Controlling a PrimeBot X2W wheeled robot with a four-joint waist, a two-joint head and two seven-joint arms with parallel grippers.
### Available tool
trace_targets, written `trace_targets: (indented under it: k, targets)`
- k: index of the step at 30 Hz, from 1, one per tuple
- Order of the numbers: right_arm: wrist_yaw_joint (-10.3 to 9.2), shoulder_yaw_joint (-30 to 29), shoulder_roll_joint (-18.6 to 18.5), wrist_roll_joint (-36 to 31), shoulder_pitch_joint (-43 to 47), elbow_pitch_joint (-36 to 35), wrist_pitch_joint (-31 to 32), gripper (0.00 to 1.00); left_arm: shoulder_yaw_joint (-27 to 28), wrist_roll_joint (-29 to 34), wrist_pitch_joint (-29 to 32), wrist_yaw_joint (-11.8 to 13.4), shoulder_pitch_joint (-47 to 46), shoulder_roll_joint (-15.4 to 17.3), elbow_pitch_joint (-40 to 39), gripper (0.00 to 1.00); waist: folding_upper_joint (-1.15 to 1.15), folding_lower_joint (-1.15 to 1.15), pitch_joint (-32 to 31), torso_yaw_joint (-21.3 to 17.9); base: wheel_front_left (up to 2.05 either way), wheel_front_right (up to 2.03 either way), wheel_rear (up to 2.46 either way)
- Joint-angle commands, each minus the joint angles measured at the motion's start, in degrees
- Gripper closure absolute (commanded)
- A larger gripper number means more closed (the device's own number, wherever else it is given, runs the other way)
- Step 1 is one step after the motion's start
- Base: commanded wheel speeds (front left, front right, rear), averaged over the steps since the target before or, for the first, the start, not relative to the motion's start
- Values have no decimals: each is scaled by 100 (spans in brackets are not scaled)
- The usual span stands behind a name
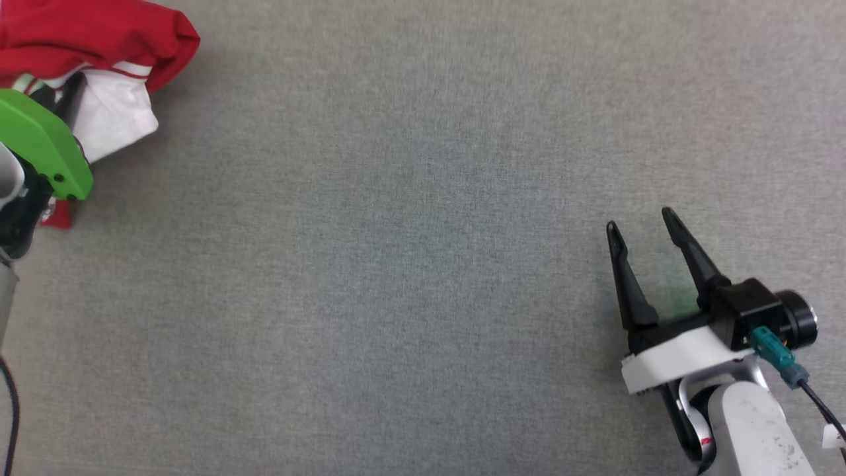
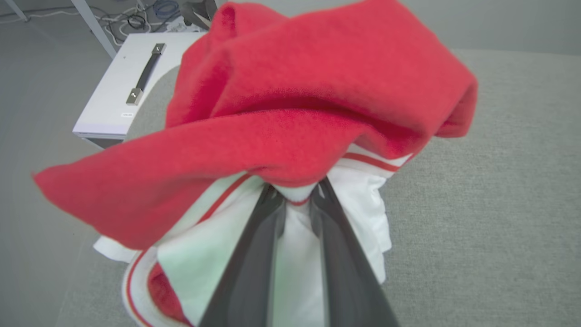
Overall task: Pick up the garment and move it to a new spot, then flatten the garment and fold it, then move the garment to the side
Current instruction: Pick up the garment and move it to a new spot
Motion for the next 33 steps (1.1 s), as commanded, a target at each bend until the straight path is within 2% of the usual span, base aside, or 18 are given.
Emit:
trace_targets:
  k: [1,5,8,15,23,27,33]
  targets:
    - [-5,-23,37,63,90,77,-54,0,11,98,-124,46,80,121,-159,100,0,0,-679,-30,0,0,0]
    - [-5,-30,120,154,257,304,-119,0,-35,314,-328,156,208,313,-746,100,0,0,-1174,-118,0,0,0]
    - [-5,-68,168,224,365,419,-148,0,-119,358,-250,192,324,353,-1176,100,0,0,-1465,-217,0,0,0]
    - [-5,-204,215,342,463,593,-181,0,-528,450,80,150,507,227,-2146,100,0,0,-1873,-691,0,0,0]
    - [-5,-265,218,566,436,531,-187,0,-1010,567,-22,115,407,-453,-2591,100,0,0,-1887,-1461,0,0,0]
    - [-5,-324,218,612,407,473,-187,0,-1310,710,-360,38,85,-863,-2383,100,0,0,-1791,-1826,0,0,0]
    - [-5,-404,219,653,406,372,-188,0,-1909,792,-759,-20,-335,-1398,-2079,100,0,0,-1604,-2171,0,0,0]
